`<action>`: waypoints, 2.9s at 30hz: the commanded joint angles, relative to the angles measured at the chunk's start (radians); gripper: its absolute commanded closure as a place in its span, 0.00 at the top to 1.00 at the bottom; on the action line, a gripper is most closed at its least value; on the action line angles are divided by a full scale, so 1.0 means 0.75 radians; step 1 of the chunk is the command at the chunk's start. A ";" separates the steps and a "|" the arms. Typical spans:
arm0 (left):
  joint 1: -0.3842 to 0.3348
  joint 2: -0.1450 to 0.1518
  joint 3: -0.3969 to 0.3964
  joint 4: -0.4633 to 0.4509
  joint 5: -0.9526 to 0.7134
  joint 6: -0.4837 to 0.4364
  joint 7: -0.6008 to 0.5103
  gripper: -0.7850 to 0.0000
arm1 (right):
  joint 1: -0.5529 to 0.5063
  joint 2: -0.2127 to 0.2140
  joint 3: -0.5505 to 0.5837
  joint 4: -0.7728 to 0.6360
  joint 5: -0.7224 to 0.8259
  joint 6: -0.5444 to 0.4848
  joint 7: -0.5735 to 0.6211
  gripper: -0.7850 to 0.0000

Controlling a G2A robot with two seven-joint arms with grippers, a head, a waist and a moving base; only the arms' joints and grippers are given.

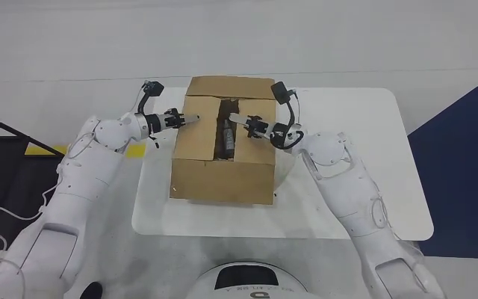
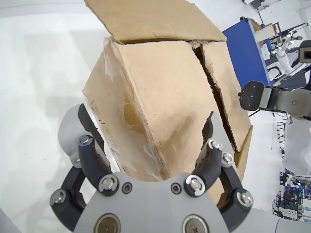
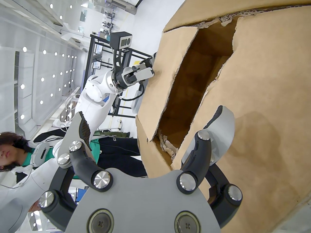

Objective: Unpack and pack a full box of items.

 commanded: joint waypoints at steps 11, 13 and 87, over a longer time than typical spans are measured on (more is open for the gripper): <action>0.000 0.000 0.000 0.000 0.000 0.000 0.000 1.00 | -0.092 -0.001 0.263 0.186 0.408 -0.398 -0.369 1.00; 0.000 0.000 0.000 0.000 0.000 0.000 0.000 1.00 | -0.080 -0.005 0.288 0.277 0.468 -0.461 -0.443 1.00; 0.808 0.370 -0.605 -0.729 0.432 -0.555 -0.025 1.00 | 0.270 -0.121 0.031 0.745 0.591 -0.549 -0.269 1.00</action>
